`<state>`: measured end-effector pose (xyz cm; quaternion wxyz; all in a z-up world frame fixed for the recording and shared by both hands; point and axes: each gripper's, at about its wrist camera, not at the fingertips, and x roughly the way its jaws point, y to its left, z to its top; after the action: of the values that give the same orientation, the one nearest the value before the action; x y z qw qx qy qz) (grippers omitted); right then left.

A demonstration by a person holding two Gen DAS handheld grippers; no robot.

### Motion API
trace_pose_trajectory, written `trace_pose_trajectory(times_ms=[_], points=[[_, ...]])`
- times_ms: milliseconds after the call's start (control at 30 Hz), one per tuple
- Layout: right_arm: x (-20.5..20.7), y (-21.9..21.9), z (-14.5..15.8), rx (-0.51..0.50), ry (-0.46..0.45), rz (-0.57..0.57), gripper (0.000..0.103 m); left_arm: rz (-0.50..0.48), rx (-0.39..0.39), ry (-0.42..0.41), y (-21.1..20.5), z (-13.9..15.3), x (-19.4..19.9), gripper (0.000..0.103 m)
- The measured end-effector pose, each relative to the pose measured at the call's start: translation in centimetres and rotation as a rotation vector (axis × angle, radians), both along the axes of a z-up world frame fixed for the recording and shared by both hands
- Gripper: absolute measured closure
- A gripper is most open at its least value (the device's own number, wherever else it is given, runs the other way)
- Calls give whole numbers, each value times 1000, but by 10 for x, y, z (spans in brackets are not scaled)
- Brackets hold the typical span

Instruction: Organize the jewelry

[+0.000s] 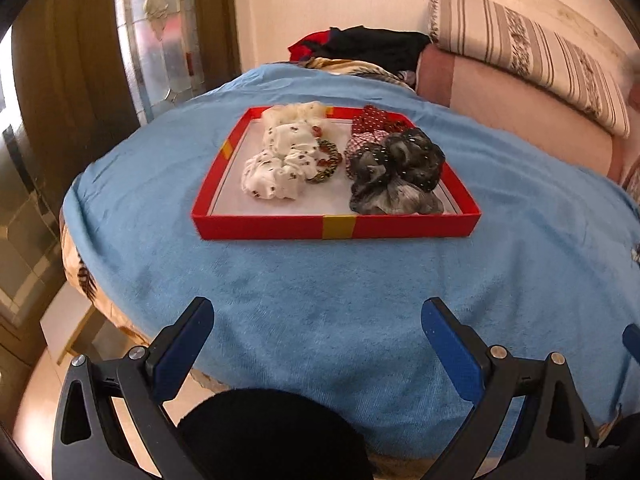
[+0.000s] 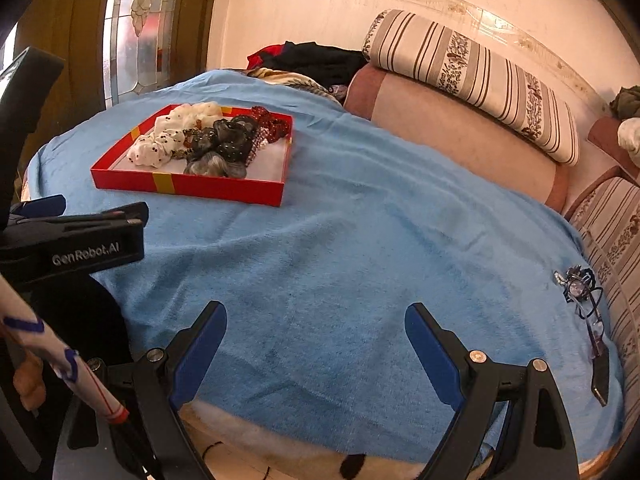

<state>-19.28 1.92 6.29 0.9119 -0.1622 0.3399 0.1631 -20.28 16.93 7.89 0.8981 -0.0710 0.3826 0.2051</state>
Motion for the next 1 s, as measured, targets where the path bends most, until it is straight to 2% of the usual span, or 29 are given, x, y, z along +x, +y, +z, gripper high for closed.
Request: trace_pose_trajectory(times_ms=[133,1000], points=[[8,-4,-3,14,22,-10,10,-14,29,-8,-5,1,5,0],[17,-13,-10,17,48,-49,10,-22,48,6,-6,0,6,0]])
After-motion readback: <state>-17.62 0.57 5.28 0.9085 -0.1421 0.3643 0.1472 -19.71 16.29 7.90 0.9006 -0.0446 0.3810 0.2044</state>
